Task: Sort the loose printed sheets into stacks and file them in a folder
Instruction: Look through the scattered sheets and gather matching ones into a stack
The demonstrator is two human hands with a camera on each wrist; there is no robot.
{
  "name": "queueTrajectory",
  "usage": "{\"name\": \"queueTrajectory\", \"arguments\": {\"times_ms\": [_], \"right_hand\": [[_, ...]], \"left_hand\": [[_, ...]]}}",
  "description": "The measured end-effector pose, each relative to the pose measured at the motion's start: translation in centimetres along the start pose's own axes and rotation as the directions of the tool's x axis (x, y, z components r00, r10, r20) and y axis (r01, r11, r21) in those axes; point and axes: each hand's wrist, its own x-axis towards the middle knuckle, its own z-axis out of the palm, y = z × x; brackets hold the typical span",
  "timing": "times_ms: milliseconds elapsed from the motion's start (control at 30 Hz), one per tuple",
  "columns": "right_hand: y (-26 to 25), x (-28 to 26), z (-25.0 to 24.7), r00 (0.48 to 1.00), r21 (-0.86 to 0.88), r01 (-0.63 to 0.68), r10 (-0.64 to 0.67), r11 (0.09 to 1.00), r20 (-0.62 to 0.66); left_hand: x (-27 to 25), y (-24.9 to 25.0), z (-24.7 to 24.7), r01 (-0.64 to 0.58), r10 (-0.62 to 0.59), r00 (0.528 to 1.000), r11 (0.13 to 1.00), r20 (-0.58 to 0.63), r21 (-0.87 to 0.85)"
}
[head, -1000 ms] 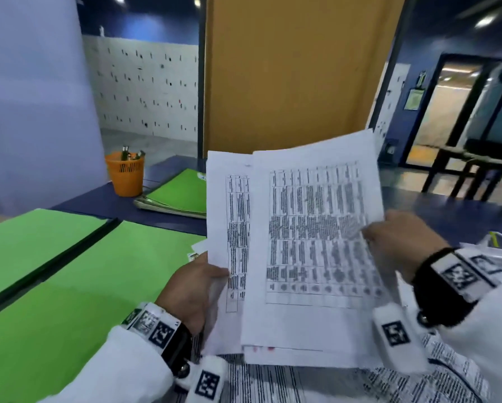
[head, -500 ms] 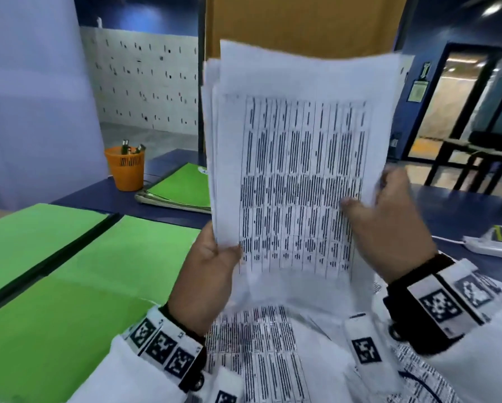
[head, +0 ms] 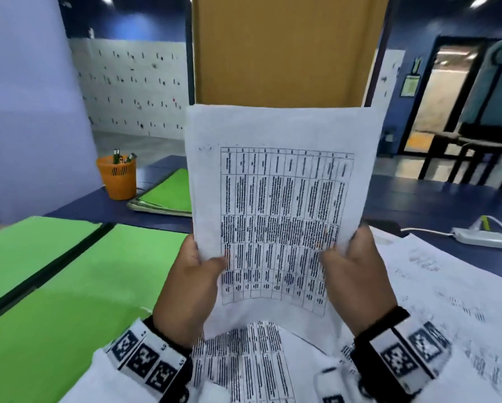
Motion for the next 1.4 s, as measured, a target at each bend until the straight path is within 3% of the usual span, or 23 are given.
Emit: {"name": "queueTrajectory", "arguments": {"times_ms": [100, 233, 333, 433, 533, 667, 733, 833, 933, 1000, 1100, 1200, 1300, 1400], "right_hand": [[0.5, -0.2, 0.5, 0.999, 0.027, -0.028, 0.029, 0.999, -0.019], [0.8, 0.8, -0.3, 0.997, 0.033, -0.069, 0.069, 0.997, 0.020], [-0.1, 2.5, -3.4, 0.996, -0.034, 0.006, -0.003, 0.999, 0.091], [-1.1, 4.3, -8.1, 0.963, -0.213, 0.042, 0.017, 0.976, 0.268], [-0.3, 6.1, -13.0, 0.907, -0.607, 0.131, 0.152, 0.784, 0.392], [4.4, 7.4, -18.1, 0.856, -0.884, 0.078, 0.424, 0.461, 0.296], [6.4, 7.1, -19.7, 0.812, -0.916, 0.103, 0.500, 0.387, 0.303], [7.5, 5.3, -20.4, 0.715, -0.894, 0.281, 0.546, 0.349, 0.438], [7.3, 2.9, -19.9, 0.611, -0.843, 0.448, 0.587, 0.298, 0.531], [6.7, 1.4, -19.9, 0.576, -0.817, 0.522, 0.604, 0.245, 0.550], [6.3, 0.5, -20.2, 0.593, -0.817, 0.507, 0.578, 0.274, 0.561], [6.8, 1.6, -20.0, 0.695, -0.829, 0.434, 0.454, 0.354, 0.558], [8.0, 4.7, -19.3, 0.802, -0.913, 0.338, 0.438, 0.226, 0.406], [9.5, 6.7, -20.2, 0.815, -0.982, 0.180, 0.549, 0.064, 0.185]], "left_hand": [[0.4, -0.6, -0.2, -0.004, 0.002, 1.000, 0.998, 0.031, 0.068], [1.2, -0.3, -0.2, -0.127, 0.113, 0.991, 0.949, 0.065, 0.289], [1.4, 0.9, 1.0, -0.220, 0.206, 0.975, 0.949, 0.083, 0.226], [1.7, 0.7, 1.7, -0.151, 0.146, 0.984, 0.987, 0.099, 0.051], [2.5, -1.5, 1.6, 0.004, 0.011, 0.994, 0.990, 0.106, -0.141], [3.4, -4.0, 1.5, 0.212, -0.189, 0.975, 0.952, 0.117, -0.223], [3.7, -4.9, 1.4, 0.260, -0.243, 0.965, 0.938, 0.098, -0.229], [3.9, -6.0, 1.4, 0.322, -0.310, 0.947, 0.915, 0.085, -0.242], [3.6, -5.8, 1.8, 0.344, -0.314, 0.937, 0.907, 0.153, -0.242], [3.4, -5.8, 2.3, 0.320, -0.291, 0.945, 0.921, 0.152, -0.221], [3.4, -6.0, 2.5, 0.307, -0.281, 0.949, 0.926, 0.142, -0.220], [3.3, -5.8, 2.6, 0.285, -0.254, 0.956, 0.926, 0.147, -0.249], [3.4, -5.6, 2.4, 0.279, -0.255, 0.959, 0.930, 0.128, -0.241], [4.0, -5.8, 1.9, 0.311, -0.291, 0.950, 0.915, 0.114, -0.255]]}}
